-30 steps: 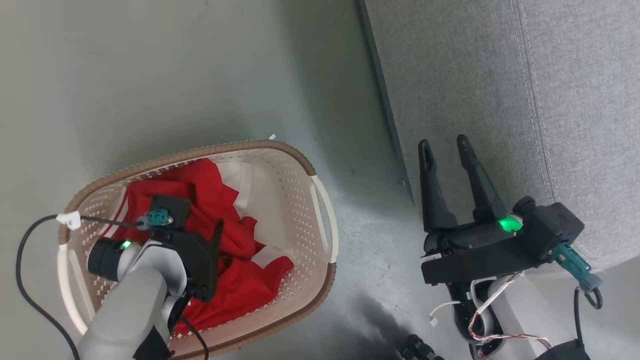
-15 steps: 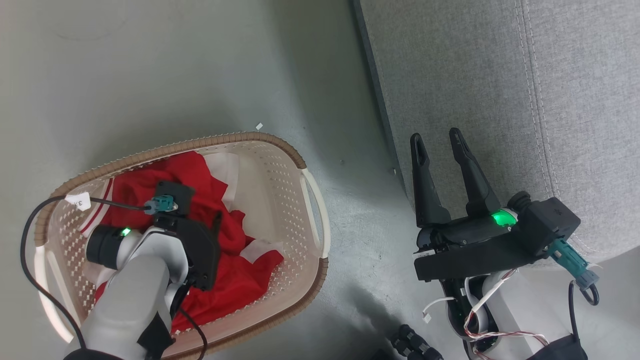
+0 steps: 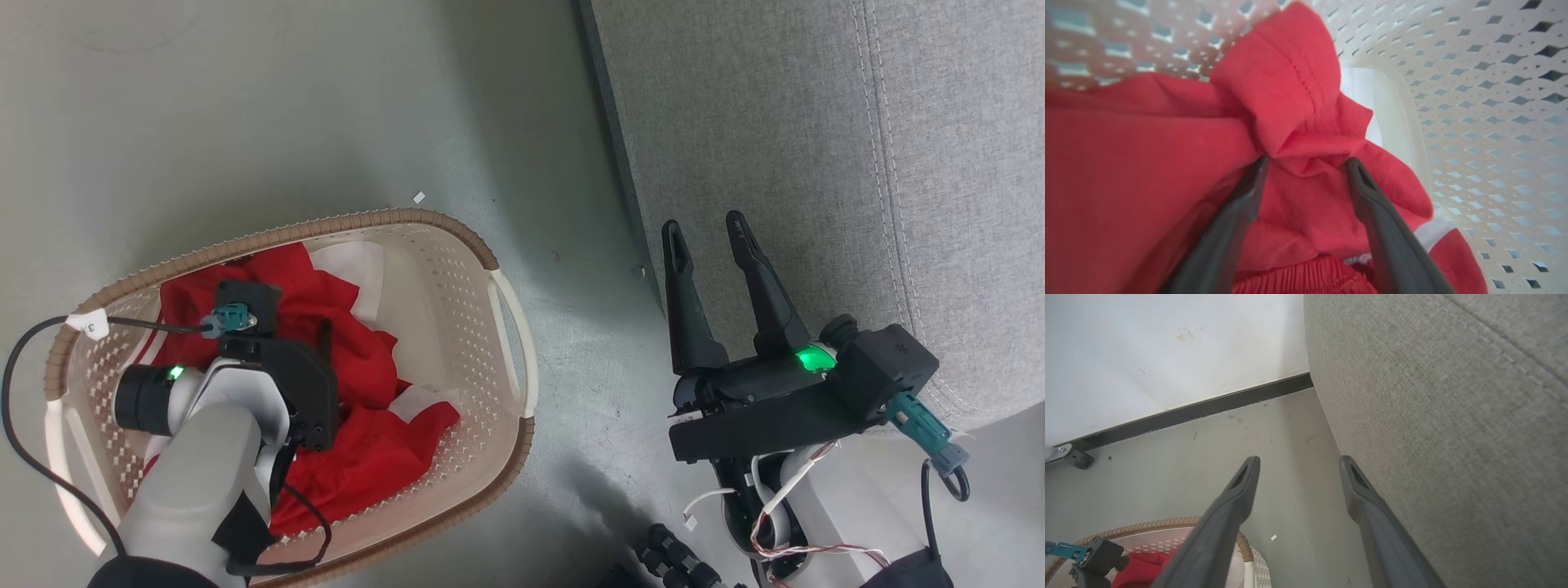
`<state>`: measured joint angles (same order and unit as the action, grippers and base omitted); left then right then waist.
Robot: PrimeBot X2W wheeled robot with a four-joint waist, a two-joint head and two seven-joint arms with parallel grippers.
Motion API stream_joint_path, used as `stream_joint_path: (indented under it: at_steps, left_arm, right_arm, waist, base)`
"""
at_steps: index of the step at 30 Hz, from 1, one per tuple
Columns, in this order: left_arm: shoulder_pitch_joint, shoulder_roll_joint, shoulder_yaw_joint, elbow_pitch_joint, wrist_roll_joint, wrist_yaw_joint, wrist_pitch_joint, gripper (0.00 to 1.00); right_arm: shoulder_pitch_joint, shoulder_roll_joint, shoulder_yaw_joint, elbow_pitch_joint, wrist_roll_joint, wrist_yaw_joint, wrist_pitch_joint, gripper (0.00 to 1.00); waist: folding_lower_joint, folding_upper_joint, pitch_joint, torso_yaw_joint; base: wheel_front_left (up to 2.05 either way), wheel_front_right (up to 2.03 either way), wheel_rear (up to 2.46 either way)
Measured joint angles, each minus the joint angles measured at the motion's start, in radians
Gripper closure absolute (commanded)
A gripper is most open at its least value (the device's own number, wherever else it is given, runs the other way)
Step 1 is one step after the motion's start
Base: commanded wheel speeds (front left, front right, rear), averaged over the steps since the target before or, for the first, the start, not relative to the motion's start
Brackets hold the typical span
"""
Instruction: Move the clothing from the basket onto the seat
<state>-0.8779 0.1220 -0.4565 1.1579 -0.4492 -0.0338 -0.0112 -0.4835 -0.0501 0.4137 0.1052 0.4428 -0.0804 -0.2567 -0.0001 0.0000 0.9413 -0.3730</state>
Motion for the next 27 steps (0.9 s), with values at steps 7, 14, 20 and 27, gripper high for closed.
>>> stream_joint_path:
  at_steps: [7, 14, 20, 27]
  left_arm:
    - [-0.01, -0.001, -0.004, 0.018, -0.005, -0.002, -0.017, 1.0]
    - [-0.016, -0.014, -0.012, 0.031, -0.006, -0.038, -0.035, 1.0]
    - [-0.012, -0.015, -0.028, 0.035, -0.007, -0.07, -0.056, 1.0]
    - [0.026, -0.015, -0.04, 0.023, -0.022, -0.09, -0.105, 1.0]
  right_arm:
    - [-0.001, 0.0, 0.0, 0.002, 0.006, -0.001, 0.0, 0.0]
    - [-0.014, 0.0, 0.0, 0.023, 0.01, -0.008, 0.0, 0.0]
    - [-0.022, 0.0, -0.013, 0.038, 0.01, -0.008, 0.0, 0.0]
    - [-0.026, 0.0, -0.032, 0.071, 0.015, -0.001, 0.0, 0.0]
  waist:
    - [0.0, 0.0, 0.0, 0.0]
    - [0.0, 0.0, -0.02, 0.01]
    - [0.0, 0.0, -0.055, 0.022]
    - [0.0, 0.0, -0.112, 0.042]
  base:
    - [0.0, 0.0, 0.0]
    - [0.0, 0.0, 0.0]
    - [0.0, 0.0, 0.0]
    - [0.0, 0.0, 0.0]
